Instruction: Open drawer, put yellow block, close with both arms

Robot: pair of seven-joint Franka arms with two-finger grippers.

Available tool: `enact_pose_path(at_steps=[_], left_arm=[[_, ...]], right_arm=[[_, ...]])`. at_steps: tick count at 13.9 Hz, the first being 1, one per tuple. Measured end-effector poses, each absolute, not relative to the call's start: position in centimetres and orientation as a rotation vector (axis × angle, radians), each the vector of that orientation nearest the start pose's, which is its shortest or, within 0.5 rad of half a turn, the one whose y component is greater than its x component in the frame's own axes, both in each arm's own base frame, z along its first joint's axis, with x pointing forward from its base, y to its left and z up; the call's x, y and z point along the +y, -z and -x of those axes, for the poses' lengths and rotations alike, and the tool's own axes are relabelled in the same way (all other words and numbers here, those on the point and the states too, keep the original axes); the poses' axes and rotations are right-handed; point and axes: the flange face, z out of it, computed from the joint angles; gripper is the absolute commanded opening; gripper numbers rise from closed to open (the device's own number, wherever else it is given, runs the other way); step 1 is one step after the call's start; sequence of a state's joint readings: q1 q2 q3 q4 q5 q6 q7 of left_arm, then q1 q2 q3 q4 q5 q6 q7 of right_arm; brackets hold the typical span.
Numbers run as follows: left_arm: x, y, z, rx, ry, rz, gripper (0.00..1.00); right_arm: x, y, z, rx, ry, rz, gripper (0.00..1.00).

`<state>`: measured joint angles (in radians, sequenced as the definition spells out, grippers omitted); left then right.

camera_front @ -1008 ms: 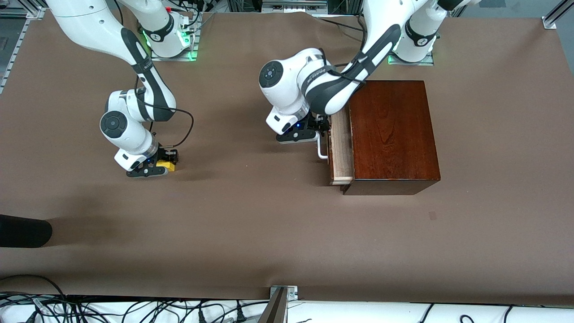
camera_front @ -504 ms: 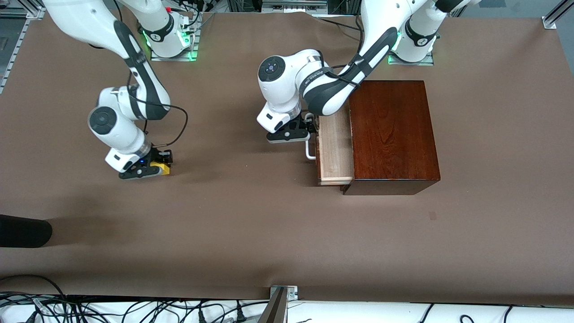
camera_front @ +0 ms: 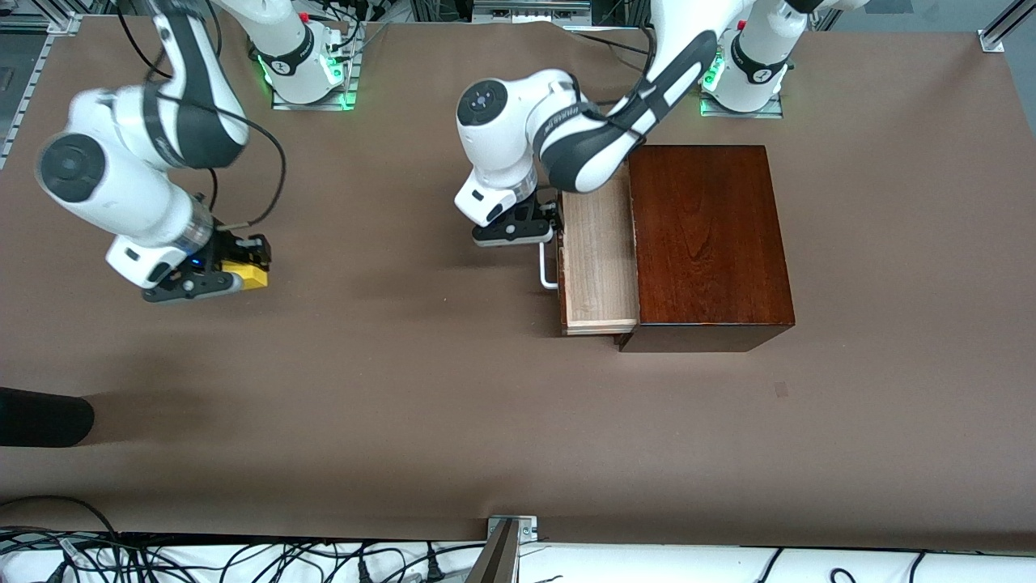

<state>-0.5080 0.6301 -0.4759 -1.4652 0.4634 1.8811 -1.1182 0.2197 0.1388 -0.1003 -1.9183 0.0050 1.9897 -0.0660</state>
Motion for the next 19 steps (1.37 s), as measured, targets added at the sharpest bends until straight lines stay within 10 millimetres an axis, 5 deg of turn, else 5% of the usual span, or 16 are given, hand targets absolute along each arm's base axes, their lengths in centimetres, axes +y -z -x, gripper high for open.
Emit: enact_pose_path(at_steps=[4, 8, 12, 15, 19], left_arm=[[-48.6, -42.6, -47.1, -0.016, 0.001, 3.007, 1.0], [-36.1, -50.6, -52.7, 0.064, -0.11, 3.021, 1.0], [-23.8, -54.4, -57.0, 0.133, -0.167, 3.06, 1.0], [-17.0, -56.8, -58.1, 0.229, -0.171, 3.101, 1.0], [-8.7, -59.9, -57.0, 0.233, -0.112, 3.101, 1.0]], right_arm=[[5.9, -45.4, -58.7, -0.299, -0.128, 3.137, 0.05], [6.0, -46.7, -58.7, -0.303, -0.156, 3.135, 0.0], [7.0, -45.9, -58.8, -0.333, -0.171, 3.132, 0.0], [12.5, -44.7, -58.8, -0.47, -0.163, 3.112, 0.0], [24.7, -44.7, -57.5, -0.73, -0.116, 3.064, 0.0]])
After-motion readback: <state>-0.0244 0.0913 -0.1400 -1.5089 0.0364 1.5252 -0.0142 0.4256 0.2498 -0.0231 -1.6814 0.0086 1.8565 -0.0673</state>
